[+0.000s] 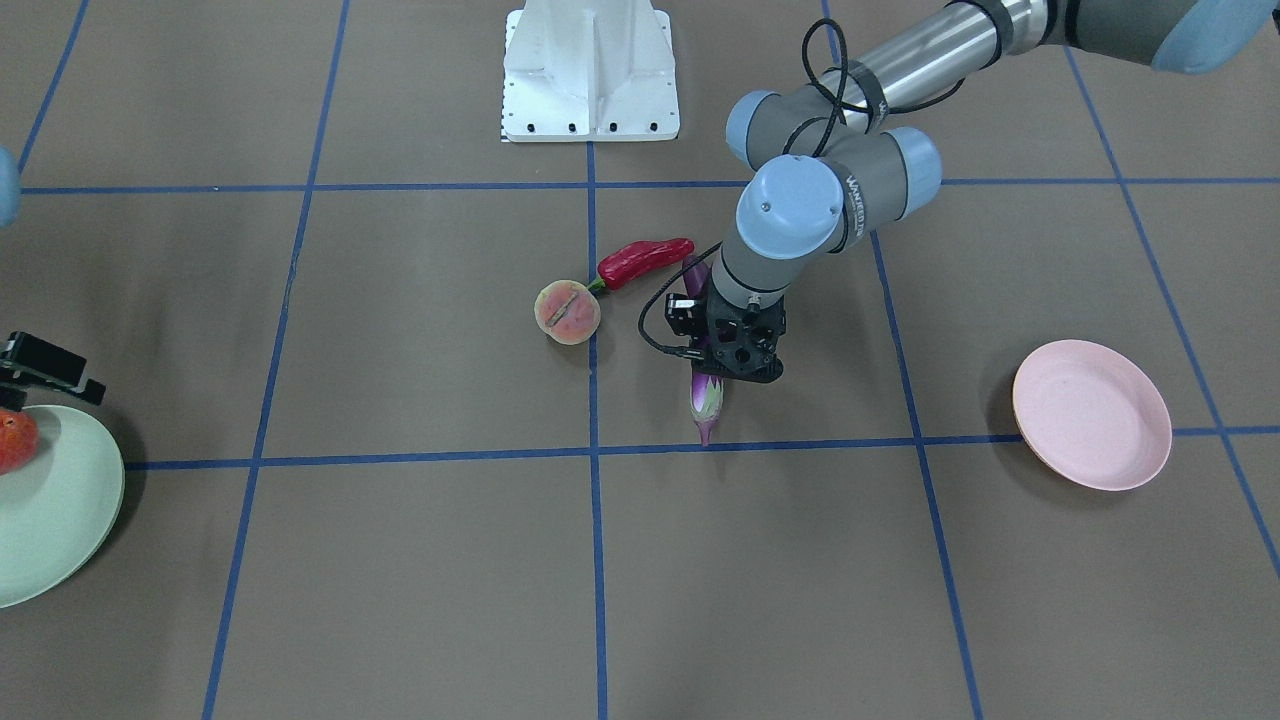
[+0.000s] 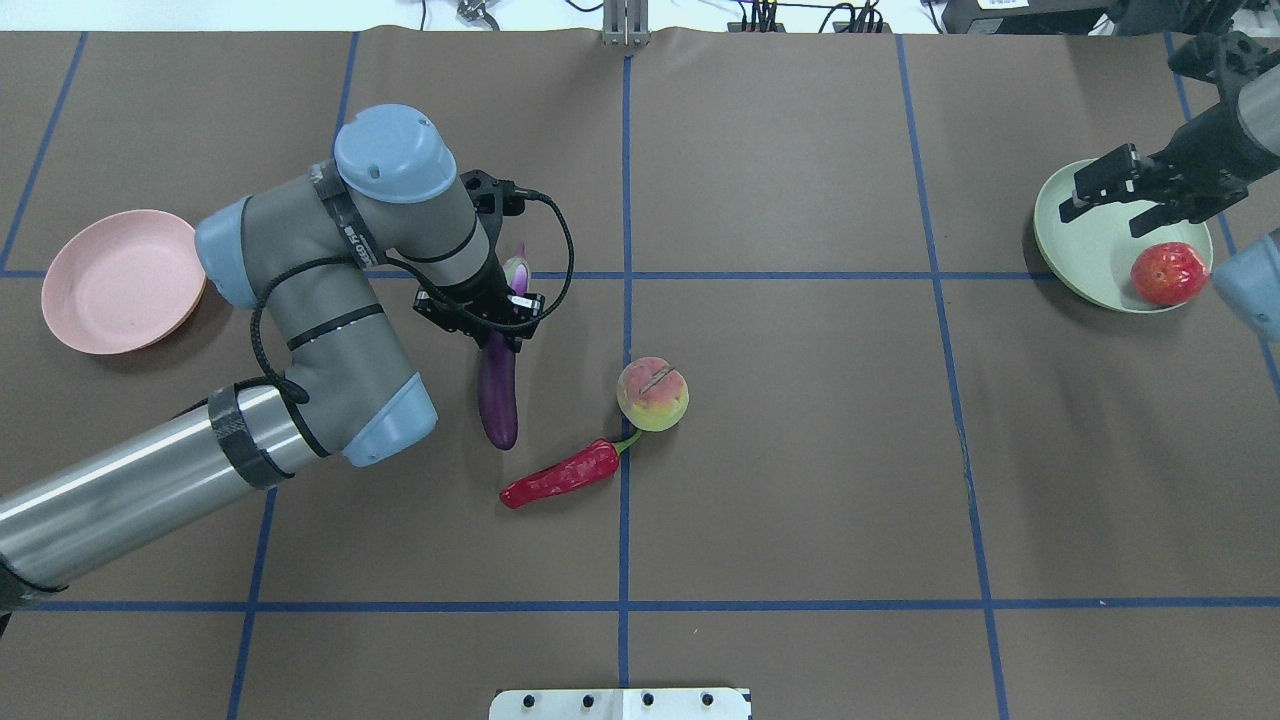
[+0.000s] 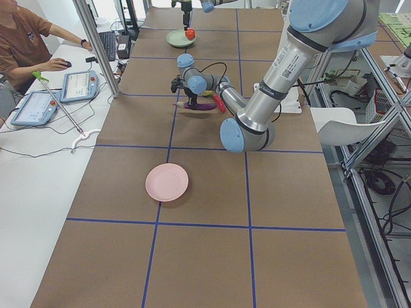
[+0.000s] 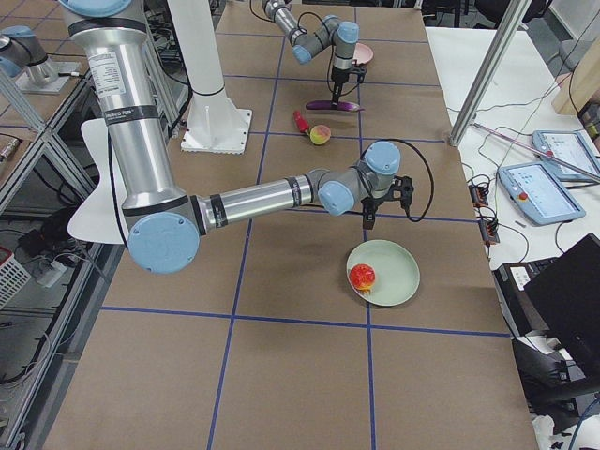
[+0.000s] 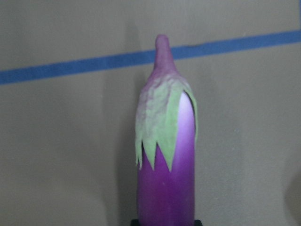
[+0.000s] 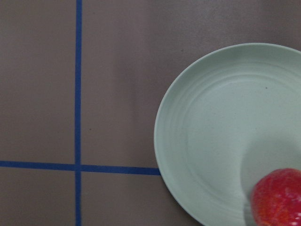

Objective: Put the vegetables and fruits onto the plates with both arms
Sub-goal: 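Carry the eggplant onto the pink plate while the right gripper moves toward the peach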

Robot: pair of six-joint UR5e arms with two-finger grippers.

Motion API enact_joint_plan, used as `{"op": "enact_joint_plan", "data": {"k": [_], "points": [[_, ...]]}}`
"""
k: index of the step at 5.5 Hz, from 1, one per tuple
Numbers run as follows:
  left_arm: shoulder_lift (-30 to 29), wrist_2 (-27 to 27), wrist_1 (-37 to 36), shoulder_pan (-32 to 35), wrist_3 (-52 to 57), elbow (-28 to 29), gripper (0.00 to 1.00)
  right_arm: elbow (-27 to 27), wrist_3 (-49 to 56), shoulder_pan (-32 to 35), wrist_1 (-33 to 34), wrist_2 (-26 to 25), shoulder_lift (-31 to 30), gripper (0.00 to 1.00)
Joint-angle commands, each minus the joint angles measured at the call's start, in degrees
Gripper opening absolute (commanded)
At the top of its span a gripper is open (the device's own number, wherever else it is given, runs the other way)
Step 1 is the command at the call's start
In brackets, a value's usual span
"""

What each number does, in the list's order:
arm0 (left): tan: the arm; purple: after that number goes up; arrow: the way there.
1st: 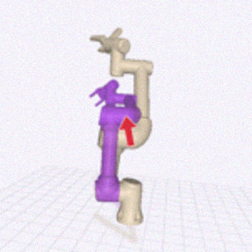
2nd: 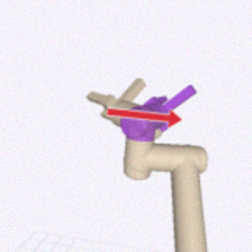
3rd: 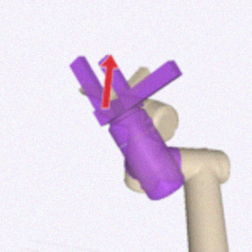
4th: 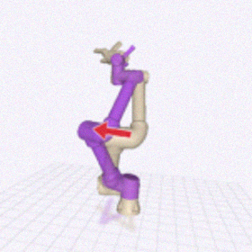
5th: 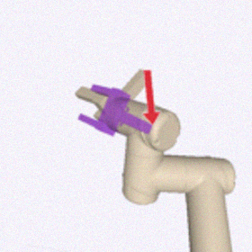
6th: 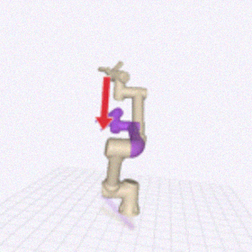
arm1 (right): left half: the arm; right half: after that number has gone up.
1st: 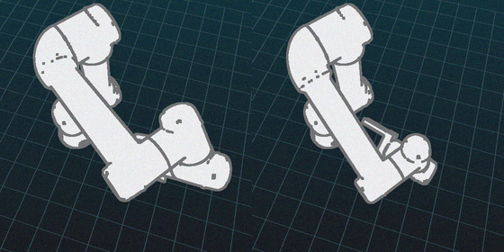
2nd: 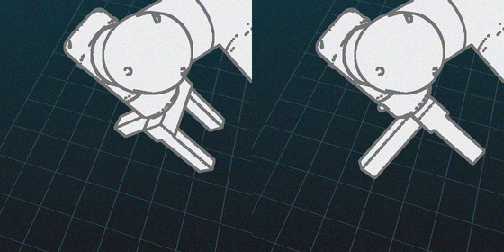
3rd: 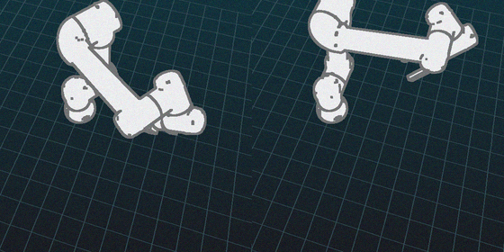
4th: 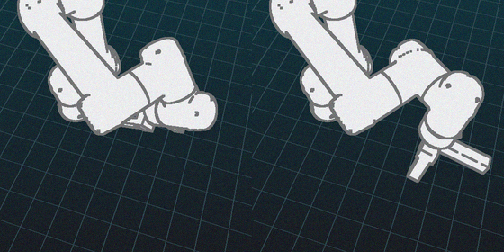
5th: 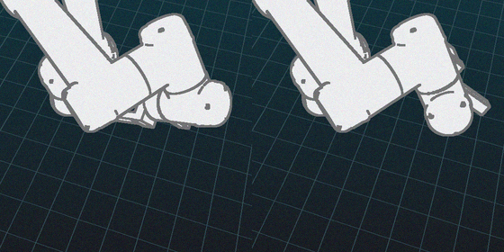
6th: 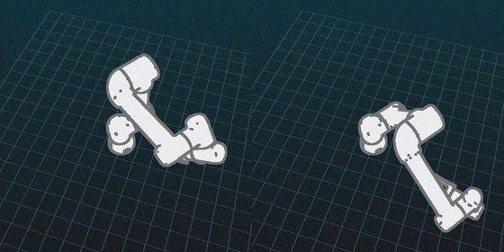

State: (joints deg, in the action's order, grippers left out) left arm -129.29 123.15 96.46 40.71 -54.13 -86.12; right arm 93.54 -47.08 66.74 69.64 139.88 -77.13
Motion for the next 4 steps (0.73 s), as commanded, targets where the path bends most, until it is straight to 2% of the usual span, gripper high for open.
{"op": "enact_joint_plan", "data": {"k": [1,2,3,4], "points": [[4.28,7.32,-2.07,10.73,0.69,-1.95,0.0,7.49,-19.07,-8.5,-0.38,-3.09,3.1,1.0],[7.27,6.85,-1.98,14.88,1.04,-0.82,0.0,10.84,-30.41,-17.17,-0.39,-10.95,5.65,1.0],[10.52,6.93,-1.29,19.71,13.92,3.63,0.0,12.09,-37.75,-23.52,-0.3,-17.47,7.85,1.0],[10.55,6.93,-0.93,24.11,20.75,10.55,0.0,12.28,-38.26,-24.72,-0.21,-18.58,8.13,1.0]]}}
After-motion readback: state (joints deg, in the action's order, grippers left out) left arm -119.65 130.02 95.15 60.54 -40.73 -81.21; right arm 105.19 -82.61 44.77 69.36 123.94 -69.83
